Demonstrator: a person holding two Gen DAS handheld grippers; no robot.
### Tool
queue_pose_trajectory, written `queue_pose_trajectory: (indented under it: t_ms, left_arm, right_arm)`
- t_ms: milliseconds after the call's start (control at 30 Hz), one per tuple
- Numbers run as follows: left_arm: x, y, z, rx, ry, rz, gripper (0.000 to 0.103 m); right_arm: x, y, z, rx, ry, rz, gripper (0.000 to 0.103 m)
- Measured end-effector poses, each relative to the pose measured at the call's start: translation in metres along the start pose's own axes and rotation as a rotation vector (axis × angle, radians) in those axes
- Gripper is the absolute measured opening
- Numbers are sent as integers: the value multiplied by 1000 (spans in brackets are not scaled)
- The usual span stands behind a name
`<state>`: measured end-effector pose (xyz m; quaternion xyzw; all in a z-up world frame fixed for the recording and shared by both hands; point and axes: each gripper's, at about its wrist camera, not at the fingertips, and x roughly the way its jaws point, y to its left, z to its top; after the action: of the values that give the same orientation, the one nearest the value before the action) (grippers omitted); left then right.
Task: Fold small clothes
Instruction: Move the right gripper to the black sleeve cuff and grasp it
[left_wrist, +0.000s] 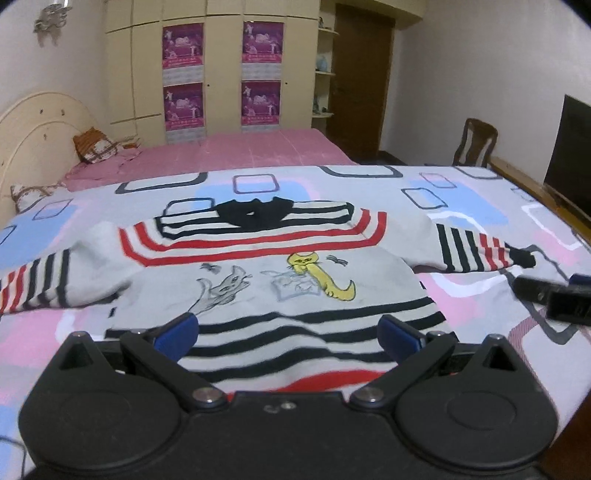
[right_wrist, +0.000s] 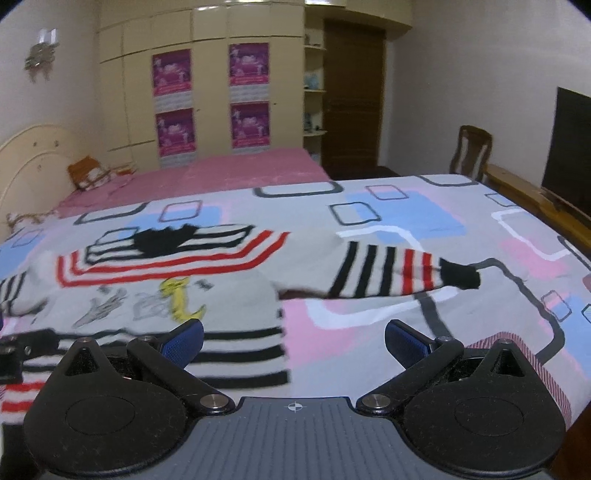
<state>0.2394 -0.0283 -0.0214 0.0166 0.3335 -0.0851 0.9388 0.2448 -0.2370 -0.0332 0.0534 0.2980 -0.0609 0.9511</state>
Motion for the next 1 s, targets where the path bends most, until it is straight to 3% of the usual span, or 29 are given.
queue_pose_trajectory:
  t_ms: [200,533,567,600,633,733,833,1000]
  left_arm:
    - [46,-18,17,-4,17,-31,103]
    - [133,-66,54,1,96,28,103]
    - [140,-71,57,5,103,32,103]
    - [145,-75,58,9,109,35,103]
    - [151,-79,59,15,116,39,103]
    - [168,-91,62,37,148,57,103]
    - [180,-99,64,51,165,70,103]
    - [192,-101,68,45,188,88,103]
  right_arm:
    - [53,-74,21,115,1,-50,103]
    - [154,-190,45,294,1,-113,101]
    - [163,-200,44,318,7,-112,93]
    - [169,-206,43,338,16,-106,68]
    - [180,-217,40,378,39,-109,62]
    - [199,-242,29,490,69,-90,62]
    - [211,-260,18,582,90,-80,43]
    - [214,-282,5,711,84,-60,37]
